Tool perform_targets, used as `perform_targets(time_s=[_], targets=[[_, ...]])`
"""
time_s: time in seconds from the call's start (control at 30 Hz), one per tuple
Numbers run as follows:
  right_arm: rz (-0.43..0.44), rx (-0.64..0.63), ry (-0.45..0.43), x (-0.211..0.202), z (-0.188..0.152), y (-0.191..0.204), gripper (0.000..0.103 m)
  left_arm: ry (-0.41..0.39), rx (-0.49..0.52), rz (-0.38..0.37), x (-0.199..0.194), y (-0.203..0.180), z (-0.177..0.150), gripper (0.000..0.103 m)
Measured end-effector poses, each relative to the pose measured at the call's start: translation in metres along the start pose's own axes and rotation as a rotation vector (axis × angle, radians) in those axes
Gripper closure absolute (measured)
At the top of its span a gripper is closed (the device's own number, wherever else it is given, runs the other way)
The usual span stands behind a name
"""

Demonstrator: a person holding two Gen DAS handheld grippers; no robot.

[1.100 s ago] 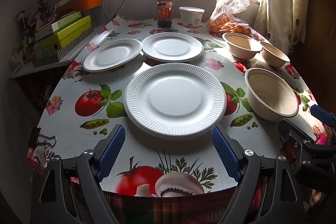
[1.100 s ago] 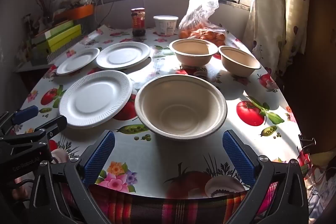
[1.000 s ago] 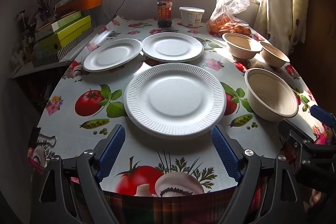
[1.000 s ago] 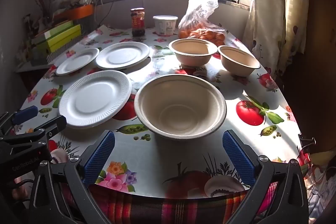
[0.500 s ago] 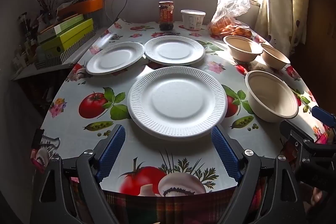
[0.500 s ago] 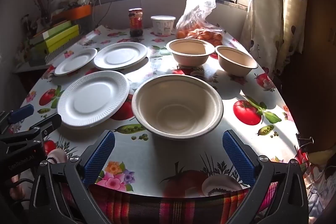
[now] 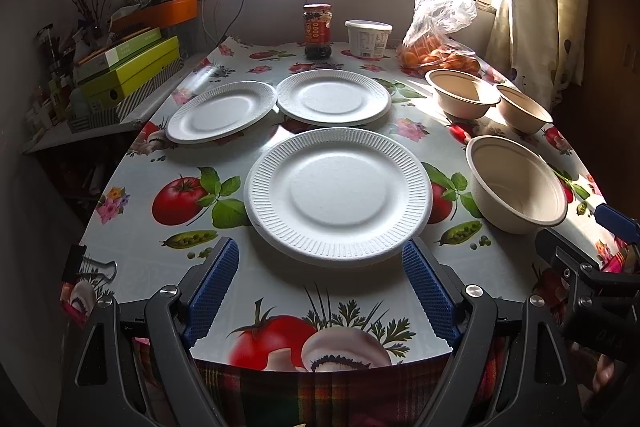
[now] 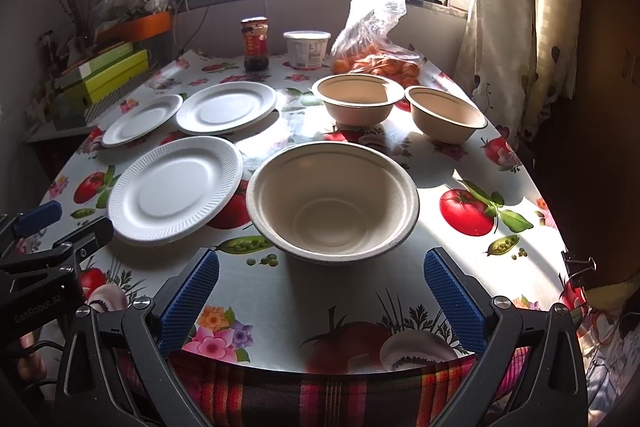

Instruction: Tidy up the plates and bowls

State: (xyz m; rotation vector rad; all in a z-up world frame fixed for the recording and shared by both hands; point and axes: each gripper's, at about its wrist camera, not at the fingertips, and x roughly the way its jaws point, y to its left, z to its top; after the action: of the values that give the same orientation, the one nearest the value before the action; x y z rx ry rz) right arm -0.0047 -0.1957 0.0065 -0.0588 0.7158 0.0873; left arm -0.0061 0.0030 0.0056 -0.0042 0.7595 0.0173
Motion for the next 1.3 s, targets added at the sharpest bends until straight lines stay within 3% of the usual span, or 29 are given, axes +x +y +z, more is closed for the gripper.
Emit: perform_targets(time_s=[1.3], targets=[[-0.002,0.002,0.000,-0.0012,0.0005,-0.0004,0.000,-0.003,-0.003,0.000,-0.0044,0.0003,-0.0003,0.018]])
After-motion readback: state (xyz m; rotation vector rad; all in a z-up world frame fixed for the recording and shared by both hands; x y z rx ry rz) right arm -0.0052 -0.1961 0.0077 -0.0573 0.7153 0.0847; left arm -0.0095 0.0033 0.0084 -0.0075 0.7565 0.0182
